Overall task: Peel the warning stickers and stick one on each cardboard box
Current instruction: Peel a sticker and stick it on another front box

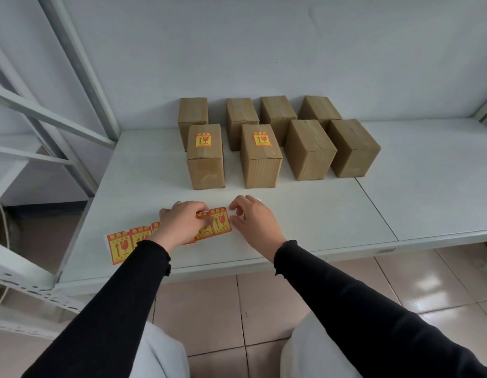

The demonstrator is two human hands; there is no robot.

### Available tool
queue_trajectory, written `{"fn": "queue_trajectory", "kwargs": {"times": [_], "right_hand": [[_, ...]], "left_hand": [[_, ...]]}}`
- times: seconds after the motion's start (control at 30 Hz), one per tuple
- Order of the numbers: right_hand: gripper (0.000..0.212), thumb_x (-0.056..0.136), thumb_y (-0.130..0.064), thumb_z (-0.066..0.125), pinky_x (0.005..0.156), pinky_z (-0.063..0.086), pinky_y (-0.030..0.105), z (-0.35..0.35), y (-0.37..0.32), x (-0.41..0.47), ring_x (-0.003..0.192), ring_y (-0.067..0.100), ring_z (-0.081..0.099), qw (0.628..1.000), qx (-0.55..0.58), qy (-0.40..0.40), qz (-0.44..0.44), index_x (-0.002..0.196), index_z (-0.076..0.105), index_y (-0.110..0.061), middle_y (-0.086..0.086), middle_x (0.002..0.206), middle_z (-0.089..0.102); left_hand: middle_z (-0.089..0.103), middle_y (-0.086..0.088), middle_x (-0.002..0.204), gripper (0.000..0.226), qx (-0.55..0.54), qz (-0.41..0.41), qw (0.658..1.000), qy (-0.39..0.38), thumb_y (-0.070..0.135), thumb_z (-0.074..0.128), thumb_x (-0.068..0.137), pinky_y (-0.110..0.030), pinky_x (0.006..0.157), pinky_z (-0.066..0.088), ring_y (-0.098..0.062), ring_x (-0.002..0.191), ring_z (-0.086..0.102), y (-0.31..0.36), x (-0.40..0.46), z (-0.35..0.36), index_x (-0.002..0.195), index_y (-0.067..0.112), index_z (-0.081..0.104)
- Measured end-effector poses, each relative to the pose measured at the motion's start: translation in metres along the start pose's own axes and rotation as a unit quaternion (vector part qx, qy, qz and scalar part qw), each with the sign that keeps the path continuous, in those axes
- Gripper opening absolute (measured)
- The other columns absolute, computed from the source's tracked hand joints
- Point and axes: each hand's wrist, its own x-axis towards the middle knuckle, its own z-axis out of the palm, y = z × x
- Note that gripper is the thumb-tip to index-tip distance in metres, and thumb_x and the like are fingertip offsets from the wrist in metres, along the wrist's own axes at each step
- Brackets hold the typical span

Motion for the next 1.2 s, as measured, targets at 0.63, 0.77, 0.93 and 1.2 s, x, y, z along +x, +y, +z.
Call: {"fn": "queue_trajectory", "kwargs": {"times": [0.63, 0.77, 0.93, 1.2], "right_hand": [[0.013, 0.099, -0.027, 0.055, 0.061, 0.051, 0.024, -0.031, -0.009, -0.002, 0.080, 0.009, 0.051, 0.988, -0.004, 0.143, -0.054, 0.086, 0.056, -0.024, -0.010, 0.090, 0.057], [0.014, 0.100, -0.022, 0.053, 0.061, 0.052, 0.029, -0.030, -0.007, -0.001, 0.078, 0.010, 0.052, 0.989, 0.030, 0.135, -0.058, 0.086, 0.053, -0.021, -0.010, 0.092, 0.054], [0.012, 0.101, -0.016, 0.051, 0.066, 0.054, 0.041, -0.037, -0.002, 0.000, 0.076, 0.017, 0.058, 0.982, 0.133, 0.134, -0.006, 0.089, 0.052, -0.015, -0.003, 0.086, 0.062], [0.009, 0.103, -0.014, 0.048, 0.067, 0.057, 0.036, -0.078, 0.012, 0.012, 0.082, 0.013, 0.063, 0.981, 0.122, 0.152, -0.005, 0.094, 0.049, -0.012, 0.001, 0.095, 0.066]], "left_hand": [[0.073, 0.011, 0.092, 0.013, -0.267, 0.088, 0.960, 0.000, 0.027, 0.062, 0.098, -0.023, 0.075, 0.050, -0.007, 0.086, 0.069, 0.022, -0.020, -0.028, 0.098, 0.028, 0.076], [0.073, 0.013, 0.091, 0.013, -0.256, 0.065, 0.964, 0.023, 0.025, 0.061, 0.098, -0.021, 0.071, 0.049, -0.006, 0.086, 0.069, 0.017, -0.017, -0.027, 0.097, 0.028, 0.074], [0.073, 0.014, 0.086, 0.007, -0.188, 0.023, 0.981, 0.030, 0.030, 0.066, 0.094, -0.044, 0.092, 0.053, -0.011, 0.087, 0.069, 0.001, -0.007, -0.018, 0.090, 0.031, 0.071], [0.069, 0.016, 0.103, 0.011, -0.254, 0.059, 0.960, 0.100, 0.039, 0.066, 0.092, -0.032, 0.087, 0.049, -0.007, 0.100, 0.061, 0.037, -0.016, -0.027, 0.099, 0.033, 0.071]]}}
